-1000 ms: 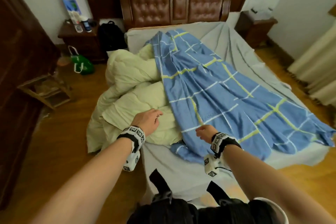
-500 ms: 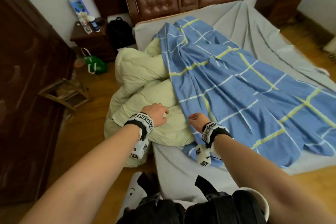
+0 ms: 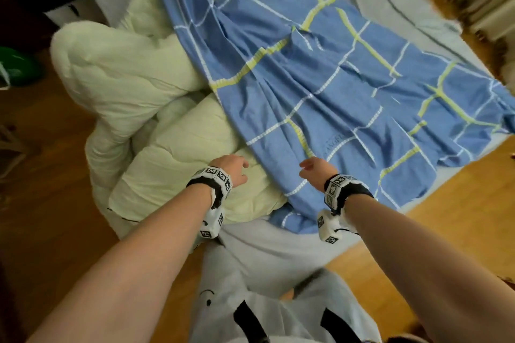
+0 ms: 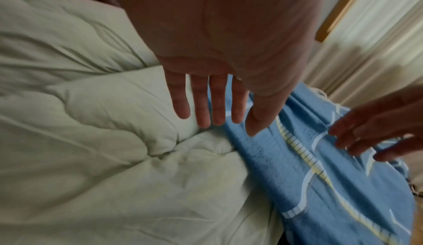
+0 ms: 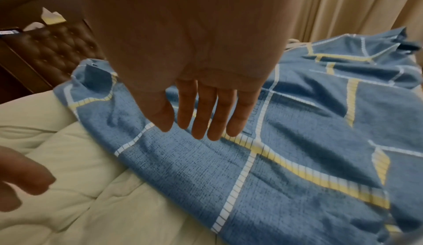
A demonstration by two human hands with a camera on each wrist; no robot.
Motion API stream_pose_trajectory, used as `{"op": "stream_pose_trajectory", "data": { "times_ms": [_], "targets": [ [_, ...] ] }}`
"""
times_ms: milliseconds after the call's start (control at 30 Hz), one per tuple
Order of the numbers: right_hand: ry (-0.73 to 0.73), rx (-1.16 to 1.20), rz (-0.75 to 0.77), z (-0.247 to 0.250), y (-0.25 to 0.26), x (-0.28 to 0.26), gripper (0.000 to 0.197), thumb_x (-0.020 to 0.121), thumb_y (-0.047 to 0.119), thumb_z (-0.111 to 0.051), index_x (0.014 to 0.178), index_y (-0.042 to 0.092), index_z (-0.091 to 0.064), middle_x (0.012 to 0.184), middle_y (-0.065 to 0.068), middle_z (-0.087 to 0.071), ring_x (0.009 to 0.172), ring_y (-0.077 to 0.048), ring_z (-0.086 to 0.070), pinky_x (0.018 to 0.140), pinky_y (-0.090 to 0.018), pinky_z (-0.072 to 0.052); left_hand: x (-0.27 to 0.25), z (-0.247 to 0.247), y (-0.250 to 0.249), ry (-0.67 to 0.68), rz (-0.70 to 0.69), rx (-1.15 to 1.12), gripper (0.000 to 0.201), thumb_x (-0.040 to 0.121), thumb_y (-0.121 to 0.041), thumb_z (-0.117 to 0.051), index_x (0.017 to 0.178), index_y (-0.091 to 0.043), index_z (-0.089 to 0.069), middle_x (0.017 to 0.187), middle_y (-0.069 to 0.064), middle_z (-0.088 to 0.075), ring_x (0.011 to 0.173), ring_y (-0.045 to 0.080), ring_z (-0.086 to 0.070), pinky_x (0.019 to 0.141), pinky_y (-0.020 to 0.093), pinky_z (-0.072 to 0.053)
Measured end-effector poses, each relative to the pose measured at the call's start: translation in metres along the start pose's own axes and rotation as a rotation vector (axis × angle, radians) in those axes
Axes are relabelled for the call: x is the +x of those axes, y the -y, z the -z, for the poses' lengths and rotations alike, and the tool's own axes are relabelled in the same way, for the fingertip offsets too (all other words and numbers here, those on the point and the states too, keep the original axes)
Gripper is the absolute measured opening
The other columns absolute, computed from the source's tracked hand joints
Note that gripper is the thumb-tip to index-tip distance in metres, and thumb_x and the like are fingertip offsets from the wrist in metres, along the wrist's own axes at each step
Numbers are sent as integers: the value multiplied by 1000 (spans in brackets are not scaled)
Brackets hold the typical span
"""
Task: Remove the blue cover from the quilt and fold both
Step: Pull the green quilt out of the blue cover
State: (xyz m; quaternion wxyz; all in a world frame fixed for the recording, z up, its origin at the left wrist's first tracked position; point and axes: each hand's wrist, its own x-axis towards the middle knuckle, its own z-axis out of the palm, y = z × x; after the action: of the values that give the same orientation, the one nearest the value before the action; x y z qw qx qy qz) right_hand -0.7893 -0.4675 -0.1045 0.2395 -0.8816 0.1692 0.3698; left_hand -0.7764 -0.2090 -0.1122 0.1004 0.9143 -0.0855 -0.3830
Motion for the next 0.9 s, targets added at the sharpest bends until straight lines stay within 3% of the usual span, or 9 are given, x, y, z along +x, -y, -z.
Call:
{"op": "stream_pose_trajectory", "data": {
  "times_ms": [67,167,300,400,500,600,667,800,900],
  "targets": [
    [16,-2,25,-13,4,23,48,86,33,-69,130,21,-55,123,-3,-62,114,-26,-60,98,-34,-46,28,-13,3,30,-11,36,50,83,-39,-63,132,-32,-54,137,-3,-51,123,21,-51,96,33,-43],
    [71,-32,14,-51,-5,59,94,74,48,-79,148,24,-28,148,-9,-36,132,-34,-43,107,-44,-39,70,-46,-3,40,-15,83,73,72,-54,-69,135,-26,-47,141,3,-45,130,27,-43,103,41,-42],
    [-82,-30,-64,-110,-28,110,132,61,50,-86,155,24,2,161,-12,-4,147,-35,-12,113,-57,-24,115,-104,-23,64,154,-33,123,59,-61,-81,149,-14,-12,158,13,-7,141,35,-24,105,55,-36],
    [-287,27,-155,-118,-46,145,101,74,40,-75,152,21,-15,156,-13,-23,141,-34,-26,108,-58,-32,144,-129,-38,-1,230,22,130,57,-67,-78,151,-17,-4,155,9,-27,134,30,-39,102,55,-34],
    [-249,-22,-127,-94,-65,167,45,89,24,-53,132,16,-44,127,-17,-58,118,-38,-54,91,-46,-45,164,-134,-58,-73,258,111,76,77,-36,-73,140,-18,-34,132,6,-56,121,29,-54,99,49,-35],
    [-299,63,-136,-50,-90,161,36,91,16,-48,126,13,-42,113,-19,-64,102,-41,-62,77,-42,-45,159,-110,-79,-61,237,120,38,83,-11,-58,119,-22,-56,114,7,-66,108,31,-62,87,39,-46],
    [-337,135,-177,-21,-107,144,33,92,17,-49,124,11,-41,112,-21,-64,100,-43,-61,77,-43,-45,140,-78,-84,-62,252,45,39,85,-6,-52,119,-25,-60,114,8,-67,106,32,-63,82,35,-48],
    [-329,139,-186,21,-109,105,30,90,9,-45,120,13,-41,111,-20,-64,99,-43,-62,77,-44,-45,83,-2,-85,-107,373,-93,51,89,-12,-49,137,-30,-52,130,7,-61,116,31,-59,95,36,-46],
    [-317,104,-126,39,-88,83,34,90,5,-43,123,10,-40,110,-22,-63,102,-43,-60,81,-46,-46,33,43,-71,-142,426,-138,46,89,-12,-50,131,-27,-59,127,8,-63,112,31,-61,93,35,-48]
  ]
}}
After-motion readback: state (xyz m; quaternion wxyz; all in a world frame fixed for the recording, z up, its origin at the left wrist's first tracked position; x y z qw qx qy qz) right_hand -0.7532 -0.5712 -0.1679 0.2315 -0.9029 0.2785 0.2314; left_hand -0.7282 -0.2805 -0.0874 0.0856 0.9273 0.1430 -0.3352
